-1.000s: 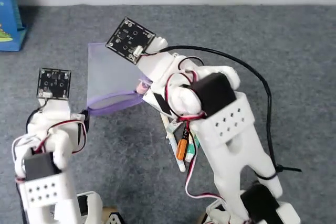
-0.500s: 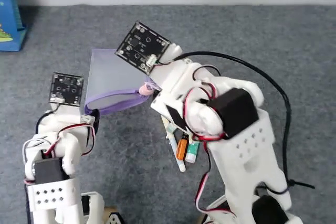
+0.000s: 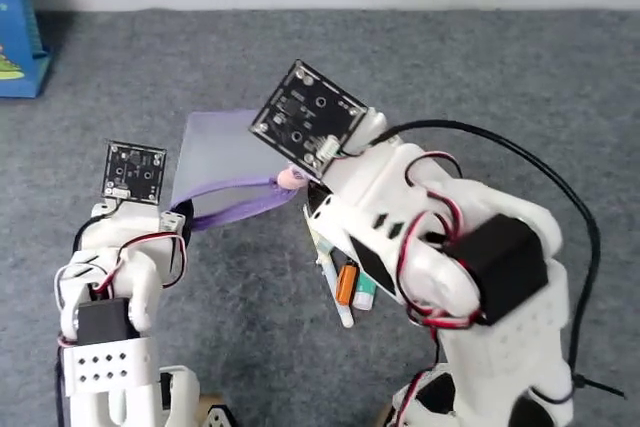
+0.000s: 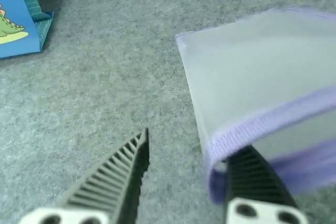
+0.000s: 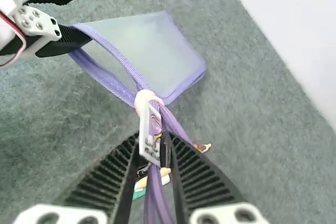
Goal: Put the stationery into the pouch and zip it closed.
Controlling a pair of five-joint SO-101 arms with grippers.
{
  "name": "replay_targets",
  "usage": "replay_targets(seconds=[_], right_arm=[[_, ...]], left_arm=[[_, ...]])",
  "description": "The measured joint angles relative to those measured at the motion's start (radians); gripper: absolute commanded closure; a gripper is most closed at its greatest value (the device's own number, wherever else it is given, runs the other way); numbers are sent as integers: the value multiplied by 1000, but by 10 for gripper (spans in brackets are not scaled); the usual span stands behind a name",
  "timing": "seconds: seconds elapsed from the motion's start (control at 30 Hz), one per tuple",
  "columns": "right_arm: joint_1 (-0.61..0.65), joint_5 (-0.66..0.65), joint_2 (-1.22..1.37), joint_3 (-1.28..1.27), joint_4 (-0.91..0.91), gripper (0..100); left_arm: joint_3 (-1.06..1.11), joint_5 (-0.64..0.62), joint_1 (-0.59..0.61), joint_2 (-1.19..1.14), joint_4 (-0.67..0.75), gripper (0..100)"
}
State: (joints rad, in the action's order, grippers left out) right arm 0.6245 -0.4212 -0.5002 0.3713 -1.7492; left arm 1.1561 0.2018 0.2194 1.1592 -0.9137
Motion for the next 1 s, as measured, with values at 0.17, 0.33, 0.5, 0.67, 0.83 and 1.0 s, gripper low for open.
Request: replay_targets(seconds=[0.17,0.33,0.5,0.67,0.83,1.0], right_arm=[[32,0,-61,0,-3,989],[80,20,-118,-49,-3,989],[74,20,-161,-115,-3,987],[-8,25,-192,-157,-3,879],[-166,64,-226,-242,-3,702],[-324,135,-258,-324,-3,705]], left_arm=[[0,0,0,0,5,817],[0,-2,0,-74,37,888],[-8,-5,-5,-189,44,989],[-129,-5,-5,-180,-101,988],[-302,-41,-5,-103,-328,988],[-454,-87,-2,-77,-506,988]])
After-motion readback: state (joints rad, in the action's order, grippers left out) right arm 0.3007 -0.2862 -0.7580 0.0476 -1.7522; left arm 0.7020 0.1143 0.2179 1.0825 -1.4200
